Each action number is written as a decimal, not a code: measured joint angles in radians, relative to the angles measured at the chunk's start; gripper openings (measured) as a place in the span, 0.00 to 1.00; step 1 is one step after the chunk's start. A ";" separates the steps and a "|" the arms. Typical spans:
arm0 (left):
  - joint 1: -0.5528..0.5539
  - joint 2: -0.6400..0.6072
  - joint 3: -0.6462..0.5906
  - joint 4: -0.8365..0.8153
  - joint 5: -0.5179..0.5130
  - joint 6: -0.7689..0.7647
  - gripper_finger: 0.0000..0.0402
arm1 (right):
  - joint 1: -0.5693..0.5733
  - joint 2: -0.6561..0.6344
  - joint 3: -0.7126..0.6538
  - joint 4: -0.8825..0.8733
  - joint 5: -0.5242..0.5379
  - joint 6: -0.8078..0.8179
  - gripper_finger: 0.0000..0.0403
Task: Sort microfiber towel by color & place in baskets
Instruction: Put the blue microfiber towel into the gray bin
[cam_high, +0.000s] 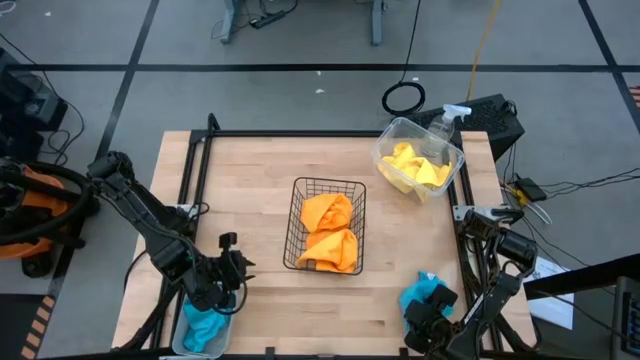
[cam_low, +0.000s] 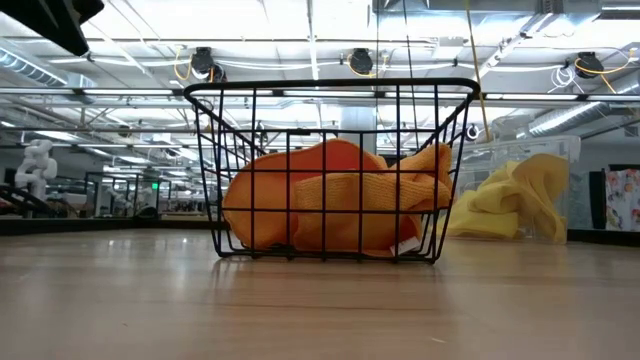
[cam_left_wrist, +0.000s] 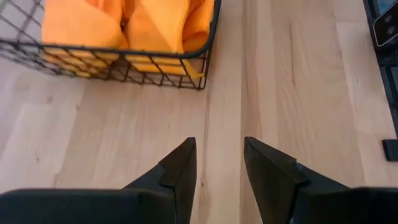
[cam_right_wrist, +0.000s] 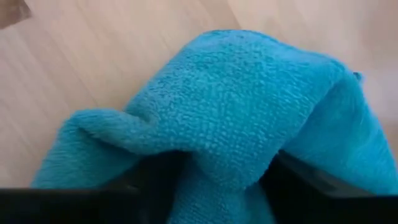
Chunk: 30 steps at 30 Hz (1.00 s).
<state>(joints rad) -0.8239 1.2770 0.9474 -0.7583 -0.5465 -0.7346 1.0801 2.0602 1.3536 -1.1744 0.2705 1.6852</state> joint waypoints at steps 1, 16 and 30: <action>0.000 0.000 0.000 0.008 -0.008 0.013 0.34 | 0.000 -0.001 -0.012 0.020 -0.002 -0.001 0.45; 0.000 0.000 0.000 0.370 -0.054 0.369 0.34 | -0.021 -0.044 0.085 0.043 0.409 -0.159 0.06; 0.068 0.077 0.000 0.855 -0.114 0.831 0.50 | -0.129 -0.044 0.177 0.225 1.277 -0.483 0.03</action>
<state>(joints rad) -0.7559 1.3540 0.9470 0.0965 -0.6605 0.0963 0.9516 2.0167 1.5307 -0.9495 1.5477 1.2017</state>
